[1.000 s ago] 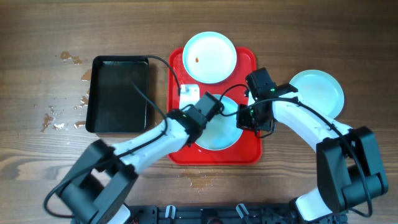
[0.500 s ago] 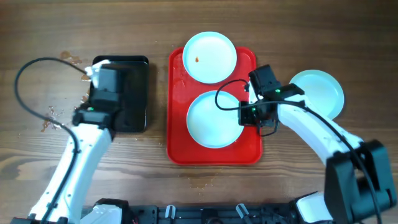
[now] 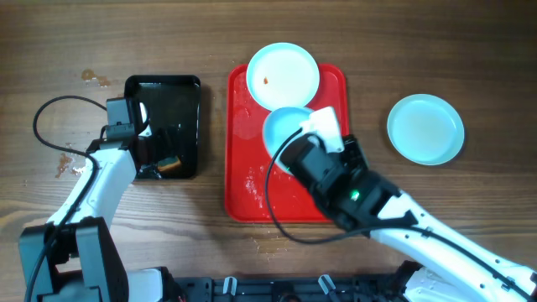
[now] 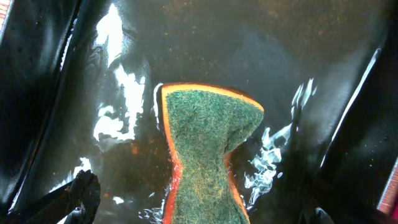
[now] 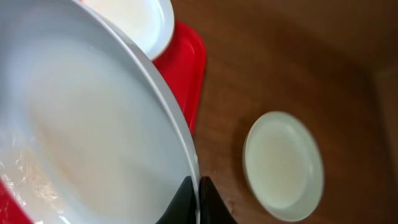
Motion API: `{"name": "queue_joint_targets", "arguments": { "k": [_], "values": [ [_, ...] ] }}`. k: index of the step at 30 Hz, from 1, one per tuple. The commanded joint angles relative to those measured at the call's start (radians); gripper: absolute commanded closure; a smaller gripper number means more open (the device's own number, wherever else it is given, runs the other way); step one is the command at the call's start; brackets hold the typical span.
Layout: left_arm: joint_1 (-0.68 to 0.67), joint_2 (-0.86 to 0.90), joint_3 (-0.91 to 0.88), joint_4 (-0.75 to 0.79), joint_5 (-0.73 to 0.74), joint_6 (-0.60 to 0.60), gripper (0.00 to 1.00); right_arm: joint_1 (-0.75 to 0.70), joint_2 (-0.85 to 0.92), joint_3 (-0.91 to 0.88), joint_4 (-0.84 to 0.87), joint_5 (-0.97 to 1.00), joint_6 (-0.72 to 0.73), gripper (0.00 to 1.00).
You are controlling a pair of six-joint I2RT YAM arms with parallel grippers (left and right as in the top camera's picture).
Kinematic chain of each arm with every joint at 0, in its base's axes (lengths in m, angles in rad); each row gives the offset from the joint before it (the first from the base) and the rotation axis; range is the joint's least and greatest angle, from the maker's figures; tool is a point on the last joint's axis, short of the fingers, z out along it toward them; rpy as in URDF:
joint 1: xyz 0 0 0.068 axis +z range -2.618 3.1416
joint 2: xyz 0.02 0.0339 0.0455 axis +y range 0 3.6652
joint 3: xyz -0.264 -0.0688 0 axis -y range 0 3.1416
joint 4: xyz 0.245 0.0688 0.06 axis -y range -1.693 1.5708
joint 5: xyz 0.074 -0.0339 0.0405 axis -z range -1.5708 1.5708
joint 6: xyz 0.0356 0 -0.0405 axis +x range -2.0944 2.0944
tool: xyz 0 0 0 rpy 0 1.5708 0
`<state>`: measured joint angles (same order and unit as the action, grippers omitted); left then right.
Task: Clean dirty plates on tray and stack at the side
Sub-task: 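Lift the front plate with the right gripper, tilting it up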
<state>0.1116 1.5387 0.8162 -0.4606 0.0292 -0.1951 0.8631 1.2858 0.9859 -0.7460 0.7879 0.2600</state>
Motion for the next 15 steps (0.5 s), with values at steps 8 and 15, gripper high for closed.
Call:
{"name": "queue_joint_targets", "arguments": {
  "k": [8, 15],
  "values": [
    [0.005, 0.002, 0.0, 0.001, 0.015, 0.009, 0.0, 0.167, -0.016, 0.024, 0.099, 0.359, -0.105, 0.96],
    [0.005, 0.002, 0.0, 0.001, 0.015, 0.009, 0.0, 0.167, -0.016, 0.024, 0.111, 0.365, -0.107, 0.96]
  ]
}}
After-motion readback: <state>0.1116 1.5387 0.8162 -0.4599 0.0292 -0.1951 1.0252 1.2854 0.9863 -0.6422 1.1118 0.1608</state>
